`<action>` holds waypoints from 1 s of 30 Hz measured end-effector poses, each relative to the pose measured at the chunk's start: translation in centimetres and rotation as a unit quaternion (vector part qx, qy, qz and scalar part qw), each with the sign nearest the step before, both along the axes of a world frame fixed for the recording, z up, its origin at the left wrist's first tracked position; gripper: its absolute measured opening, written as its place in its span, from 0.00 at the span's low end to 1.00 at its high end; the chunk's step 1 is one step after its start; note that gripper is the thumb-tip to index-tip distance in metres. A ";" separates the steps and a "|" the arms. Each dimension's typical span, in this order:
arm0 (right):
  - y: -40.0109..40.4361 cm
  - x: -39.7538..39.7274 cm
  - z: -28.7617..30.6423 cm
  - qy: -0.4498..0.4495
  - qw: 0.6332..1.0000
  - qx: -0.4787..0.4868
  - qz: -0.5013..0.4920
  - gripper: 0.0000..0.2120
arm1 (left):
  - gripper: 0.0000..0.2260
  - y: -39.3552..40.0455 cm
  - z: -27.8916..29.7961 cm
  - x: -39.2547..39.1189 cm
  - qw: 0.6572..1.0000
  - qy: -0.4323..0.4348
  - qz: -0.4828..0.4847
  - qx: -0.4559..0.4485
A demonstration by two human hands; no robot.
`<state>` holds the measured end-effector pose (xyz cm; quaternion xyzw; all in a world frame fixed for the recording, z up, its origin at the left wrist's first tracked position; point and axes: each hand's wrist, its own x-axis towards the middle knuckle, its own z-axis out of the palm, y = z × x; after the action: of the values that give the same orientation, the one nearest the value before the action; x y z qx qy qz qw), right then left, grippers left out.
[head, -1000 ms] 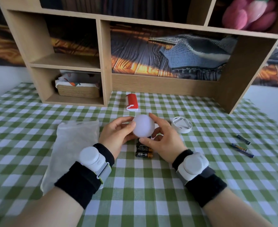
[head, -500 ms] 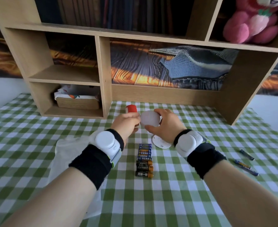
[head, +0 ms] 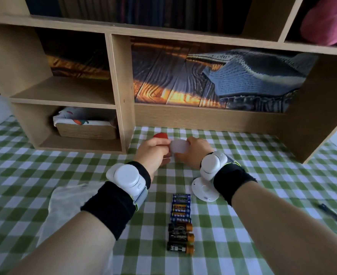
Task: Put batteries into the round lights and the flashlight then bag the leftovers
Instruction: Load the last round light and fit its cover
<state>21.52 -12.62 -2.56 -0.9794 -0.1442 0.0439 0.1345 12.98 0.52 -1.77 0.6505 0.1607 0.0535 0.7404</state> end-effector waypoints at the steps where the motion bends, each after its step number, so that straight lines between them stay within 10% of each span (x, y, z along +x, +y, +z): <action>1: -0.1 -0.1 0.0 0.001 1.000 0.002 -0.002 0.26 | 0.12 0.1 0.0 -0.1 1.000 0.001 0.001 -0.002; 6: -2.0 -2.2 1.4 -0.003 0.996 0.090 -0.022 0.35 | 0.10 -0.3 0.4 -0.9 1.000 0.007 -0.010 0.008; 13: -8.4 -8.4 3.0 -0.087 0.971 0.218 -0.047 0.18 | 0.09 -4.6 1.8 -3.7 0.996 -0.005 -0.078 0.033; 30: -14.5 -13.6 -0.6 -0.015 0.974 0.203 -0.097 0.34 | 0.14 -10.8 1.6 -7.1 0.990 0.015 -0.128 0.048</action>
<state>7.97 -27.14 -3.15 -0.9414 -0.0567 -0.0147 0.3323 5.87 -10.32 -0.13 0.7014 0.0839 -0.0439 0.7065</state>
